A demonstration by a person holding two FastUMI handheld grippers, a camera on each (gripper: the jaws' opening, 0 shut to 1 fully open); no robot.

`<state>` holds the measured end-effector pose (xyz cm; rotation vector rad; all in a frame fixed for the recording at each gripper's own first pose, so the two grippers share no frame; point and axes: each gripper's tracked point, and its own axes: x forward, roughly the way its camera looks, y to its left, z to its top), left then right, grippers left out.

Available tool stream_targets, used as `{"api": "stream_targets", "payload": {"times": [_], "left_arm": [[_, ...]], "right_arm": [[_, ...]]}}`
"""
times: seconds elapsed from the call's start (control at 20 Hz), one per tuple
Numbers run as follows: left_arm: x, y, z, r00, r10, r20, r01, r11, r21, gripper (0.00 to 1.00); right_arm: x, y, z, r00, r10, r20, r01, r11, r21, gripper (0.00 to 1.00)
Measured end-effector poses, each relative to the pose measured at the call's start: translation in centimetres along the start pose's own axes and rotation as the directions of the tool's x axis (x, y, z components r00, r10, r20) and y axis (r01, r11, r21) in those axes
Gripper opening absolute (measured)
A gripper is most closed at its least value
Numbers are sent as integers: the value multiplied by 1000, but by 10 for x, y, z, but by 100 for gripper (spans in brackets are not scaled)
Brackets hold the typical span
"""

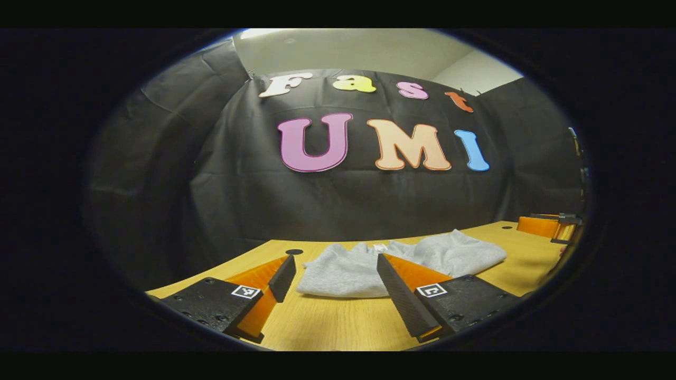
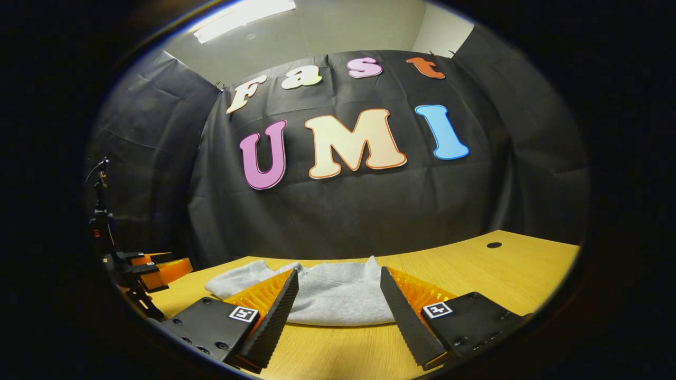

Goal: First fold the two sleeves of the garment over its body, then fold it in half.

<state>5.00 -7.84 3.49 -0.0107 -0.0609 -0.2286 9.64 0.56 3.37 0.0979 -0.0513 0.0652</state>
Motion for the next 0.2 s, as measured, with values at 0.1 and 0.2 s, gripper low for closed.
{"api": "stream_targets", "payload": {"times": [0.1, 0.2], "left_arm": [[1, 0, -1, 1000, 2, -4, -2, 1000, 2, 92], [1, 1, -1, 1000, 4, -4, -4, 1000, 2, 92]], "right_arm": [[0, -1, 0, 1000, -1, 3, 1, 1000, -2, 97], [0, 1, 1, 1000, 3, 3, -3, 1000, 0, 97]]}}
